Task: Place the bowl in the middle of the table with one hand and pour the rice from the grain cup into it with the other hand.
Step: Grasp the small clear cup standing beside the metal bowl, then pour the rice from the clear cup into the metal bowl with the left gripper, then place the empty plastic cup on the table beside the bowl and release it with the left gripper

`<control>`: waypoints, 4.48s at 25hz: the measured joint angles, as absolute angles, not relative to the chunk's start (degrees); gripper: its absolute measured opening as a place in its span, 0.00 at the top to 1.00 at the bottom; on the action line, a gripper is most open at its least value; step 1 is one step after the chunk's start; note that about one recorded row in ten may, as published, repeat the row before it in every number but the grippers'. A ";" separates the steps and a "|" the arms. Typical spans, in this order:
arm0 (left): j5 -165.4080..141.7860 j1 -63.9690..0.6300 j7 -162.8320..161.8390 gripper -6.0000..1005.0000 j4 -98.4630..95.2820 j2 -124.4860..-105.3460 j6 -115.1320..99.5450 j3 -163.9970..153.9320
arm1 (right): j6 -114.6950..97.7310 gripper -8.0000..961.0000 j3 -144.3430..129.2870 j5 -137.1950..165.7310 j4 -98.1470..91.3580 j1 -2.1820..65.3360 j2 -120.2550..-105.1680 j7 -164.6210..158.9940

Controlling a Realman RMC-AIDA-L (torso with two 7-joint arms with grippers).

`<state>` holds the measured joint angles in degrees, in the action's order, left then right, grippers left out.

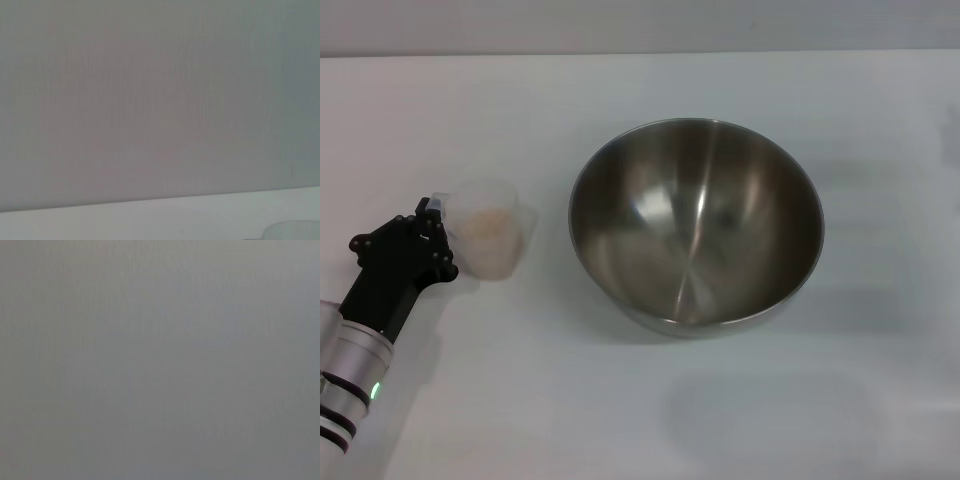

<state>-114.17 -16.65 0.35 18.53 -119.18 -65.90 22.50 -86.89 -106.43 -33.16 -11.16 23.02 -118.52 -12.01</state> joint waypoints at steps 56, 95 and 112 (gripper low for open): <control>-132.67 -27.38 123.42 0.98 31.65 -119.19 -72.07 21.24 | -87.01 0.53 -106.68 -32.68 -10.88 25.53 -118.12 -11.69; -114.52 -25.03 11.18 0.98 25.13 -119.19 -61.43 38.11 | -84.66 0.51 -106.63 -32.70 -10.68 27.12 -117.94 -12.22; -112.04 -26.28 4.34 0.98 22.11 -119.18 -50.17 37.90 | -84.15 0.50 -106.93 -32.70 -10.88 27.86 -118.04 -12.22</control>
<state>-112.04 -26.28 4.34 22.11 -119.18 -50.17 37.90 -84.15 -106.93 -32.69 -10.88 27.86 -118.04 -12.22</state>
